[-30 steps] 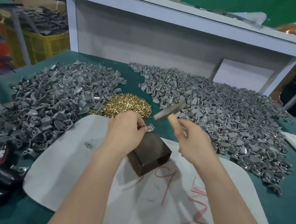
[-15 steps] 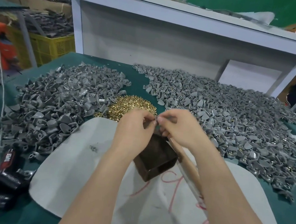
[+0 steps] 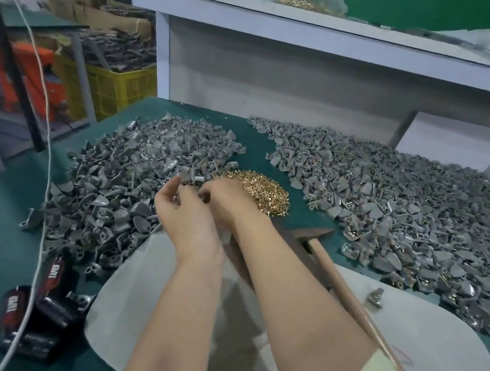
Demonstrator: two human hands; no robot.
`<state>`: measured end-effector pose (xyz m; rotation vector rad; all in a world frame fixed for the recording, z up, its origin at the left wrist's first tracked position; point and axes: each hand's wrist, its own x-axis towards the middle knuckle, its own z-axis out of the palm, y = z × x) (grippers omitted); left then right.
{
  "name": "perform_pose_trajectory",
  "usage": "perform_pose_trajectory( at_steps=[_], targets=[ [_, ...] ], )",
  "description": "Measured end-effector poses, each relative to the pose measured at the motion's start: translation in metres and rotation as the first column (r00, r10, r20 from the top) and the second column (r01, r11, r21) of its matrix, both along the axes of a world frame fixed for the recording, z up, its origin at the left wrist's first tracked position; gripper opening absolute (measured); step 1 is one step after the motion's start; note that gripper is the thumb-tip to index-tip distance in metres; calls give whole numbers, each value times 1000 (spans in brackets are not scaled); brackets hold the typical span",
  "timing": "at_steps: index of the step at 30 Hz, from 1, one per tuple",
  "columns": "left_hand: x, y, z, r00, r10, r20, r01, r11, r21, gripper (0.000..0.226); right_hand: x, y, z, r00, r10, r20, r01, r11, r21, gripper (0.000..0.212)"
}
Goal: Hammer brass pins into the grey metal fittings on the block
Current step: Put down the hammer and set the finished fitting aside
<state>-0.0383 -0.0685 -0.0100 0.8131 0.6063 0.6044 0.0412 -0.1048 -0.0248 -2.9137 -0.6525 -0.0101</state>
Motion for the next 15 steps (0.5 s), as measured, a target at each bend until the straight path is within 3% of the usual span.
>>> perform_pose_trajectory(
  at_steps=[3, 6, 9, 12, 15],
  targets=[
    [1, 0, -1, 1000, 18, -19, -18, 1000, 23, 22, 5, 6, -4, 995, -65, 76, 64, 998, 14, 21],
    [1, -1, -2, 999, -14, -33, 16, 997, 70, 22, 2, -11, 15, 994, -109, 8, 104, 962, 252, 18],
    [0, -6, -4, 992, -121, -18, 122, 975, 188, 30, -11, -44, 42, 983, -59, -172, 141, 844, 517, 13],
    [-2, -14, -3, 953, -302, 15, 279, 896, 346, 31, -31, -75, 57, 962, 11, -272, 176, 738, 652, 14],
    [-5, -20, 1, 883, -469, 11, 401, 767, 500, 28, -47, -92, 62, 962, -24, -270, 204, 724, 659, 9]
  ],
)
